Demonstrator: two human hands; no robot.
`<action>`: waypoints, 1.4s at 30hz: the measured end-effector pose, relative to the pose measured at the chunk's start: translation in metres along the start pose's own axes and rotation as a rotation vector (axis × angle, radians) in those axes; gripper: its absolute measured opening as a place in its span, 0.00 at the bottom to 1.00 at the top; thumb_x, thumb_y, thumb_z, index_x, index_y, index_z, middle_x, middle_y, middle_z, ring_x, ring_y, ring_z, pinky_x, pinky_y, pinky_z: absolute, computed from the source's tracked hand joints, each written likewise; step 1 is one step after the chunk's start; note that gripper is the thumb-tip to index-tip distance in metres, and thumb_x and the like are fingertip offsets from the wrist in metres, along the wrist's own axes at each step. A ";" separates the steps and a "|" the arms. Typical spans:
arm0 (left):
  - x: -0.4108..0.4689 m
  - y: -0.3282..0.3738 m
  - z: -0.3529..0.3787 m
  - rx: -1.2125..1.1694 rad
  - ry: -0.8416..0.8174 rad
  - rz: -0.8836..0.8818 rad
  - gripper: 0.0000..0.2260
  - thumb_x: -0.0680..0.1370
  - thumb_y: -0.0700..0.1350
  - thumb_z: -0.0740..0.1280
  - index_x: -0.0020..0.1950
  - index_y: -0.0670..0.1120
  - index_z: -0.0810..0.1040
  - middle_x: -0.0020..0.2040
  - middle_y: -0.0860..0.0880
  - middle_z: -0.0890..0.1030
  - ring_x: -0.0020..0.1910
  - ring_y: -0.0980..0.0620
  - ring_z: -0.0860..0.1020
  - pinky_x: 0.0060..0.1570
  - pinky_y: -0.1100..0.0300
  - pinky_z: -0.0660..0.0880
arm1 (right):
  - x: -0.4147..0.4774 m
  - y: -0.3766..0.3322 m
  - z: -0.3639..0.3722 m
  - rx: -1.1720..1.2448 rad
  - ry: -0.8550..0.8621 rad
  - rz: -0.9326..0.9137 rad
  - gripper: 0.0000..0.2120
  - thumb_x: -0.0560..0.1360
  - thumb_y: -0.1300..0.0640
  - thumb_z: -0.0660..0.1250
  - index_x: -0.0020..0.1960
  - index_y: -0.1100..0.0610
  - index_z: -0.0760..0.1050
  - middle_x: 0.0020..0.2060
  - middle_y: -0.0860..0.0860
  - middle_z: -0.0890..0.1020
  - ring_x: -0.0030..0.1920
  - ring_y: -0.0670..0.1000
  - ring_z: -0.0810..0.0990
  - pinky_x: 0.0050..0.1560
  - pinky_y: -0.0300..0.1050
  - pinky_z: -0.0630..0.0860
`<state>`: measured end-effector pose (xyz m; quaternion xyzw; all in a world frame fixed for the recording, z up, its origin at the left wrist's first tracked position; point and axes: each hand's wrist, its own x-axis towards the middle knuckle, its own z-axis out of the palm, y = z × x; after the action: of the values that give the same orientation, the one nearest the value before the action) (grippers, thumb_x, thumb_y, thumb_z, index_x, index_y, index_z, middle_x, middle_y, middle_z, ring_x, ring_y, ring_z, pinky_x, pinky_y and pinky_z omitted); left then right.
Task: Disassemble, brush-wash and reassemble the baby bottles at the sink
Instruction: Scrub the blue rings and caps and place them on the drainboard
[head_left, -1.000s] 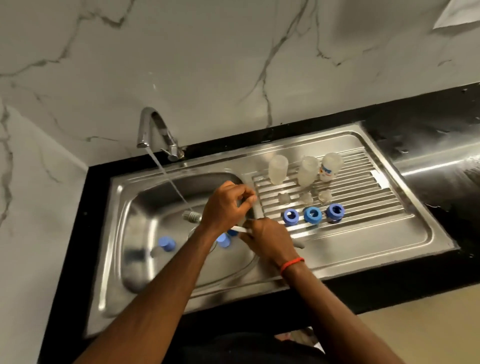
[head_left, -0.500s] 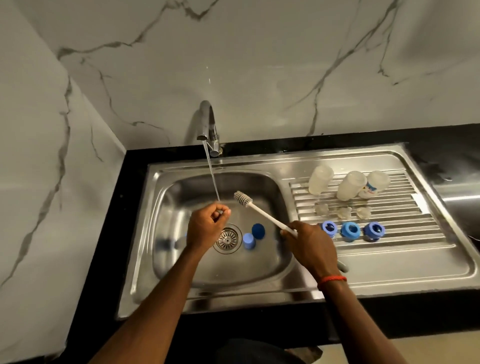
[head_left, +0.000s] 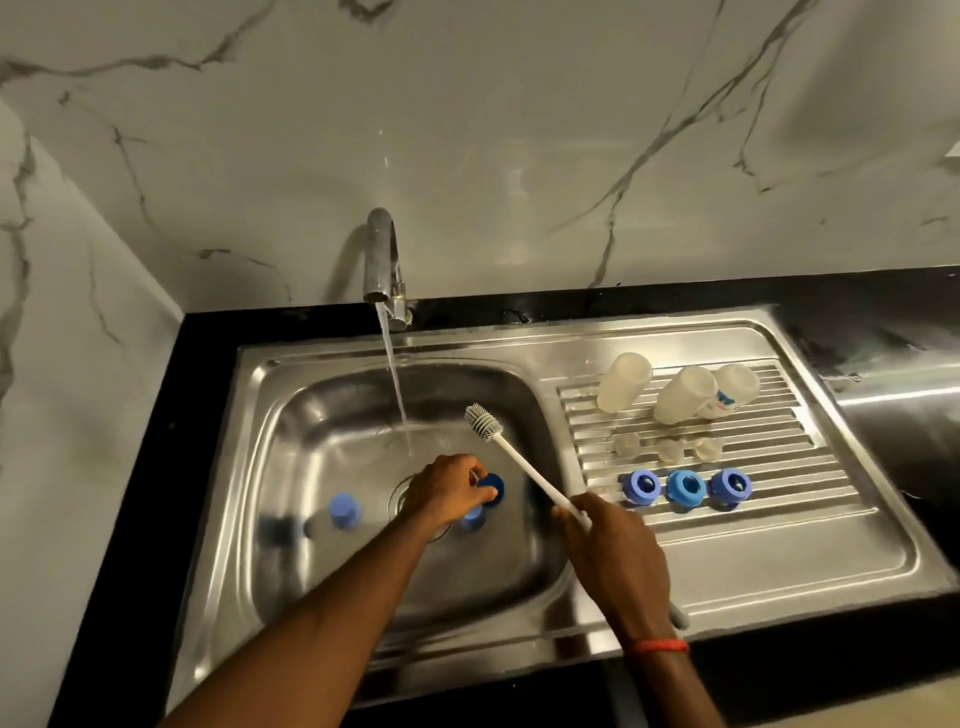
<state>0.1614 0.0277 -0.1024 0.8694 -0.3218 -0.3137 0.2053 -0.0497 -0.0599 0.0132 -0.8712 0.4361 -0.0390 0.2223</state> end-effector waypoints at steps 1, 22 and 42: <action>0.007 0.003 0.004 0.028 0.003 -0.009 0.16 0.72 0.58 0.73 0.57 0.55 0.79 0.55 0.54 0.82 0.52 0.51 0.80 0.47 0.58 0.76 | 0.001 0.000 0.001 0.002 0.006 0.005 0.12 0.78 0.40 0.64 0.48 0.48 0.79 0.38 0.48 0.83 0.43 0.53 0.81 0.36 0.45 0.66; 0.059 -0.004 0.014 -0.336 0.061 -0.150 0.12 0.74 0.47 0.69 0.57 0.48 0.81 0.54 0.45 0.82 0.52 0.44 0.80 0.49 0.55 0.77 | 0.013 -0.010 0.013 0.062 -0.006 -0.031 0.11 0.77 0.39 0.65 0.48 0.45 0.78 0.30 0.42 0.74 0.32 0.43 0.71 0.31 0.33 0.62; 0.000 -0.029 -0.129 -1.454 0.238 -0.347 0.19 0.81 0.58 0.62 0.52 0.43 0.80 0.31 0.46 0.77 0.27 0.53 0.70 0.28 0.62 0.68 | 0.017 -0.090 -0.017 -0.149 0.032 -0.316 0.16 0.79 0.43 0.66 0.66 0.42 0.73 0.55 0.46 0.82 0.53 0.47 0.80 0.49 0.39 0.75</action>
<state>0.2609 0.0680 -0.0261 0.5811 0.1322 -0.3790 0.7080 0.0232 -0.0319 0.0646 -0.9421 0.2989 -0.0551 0.1413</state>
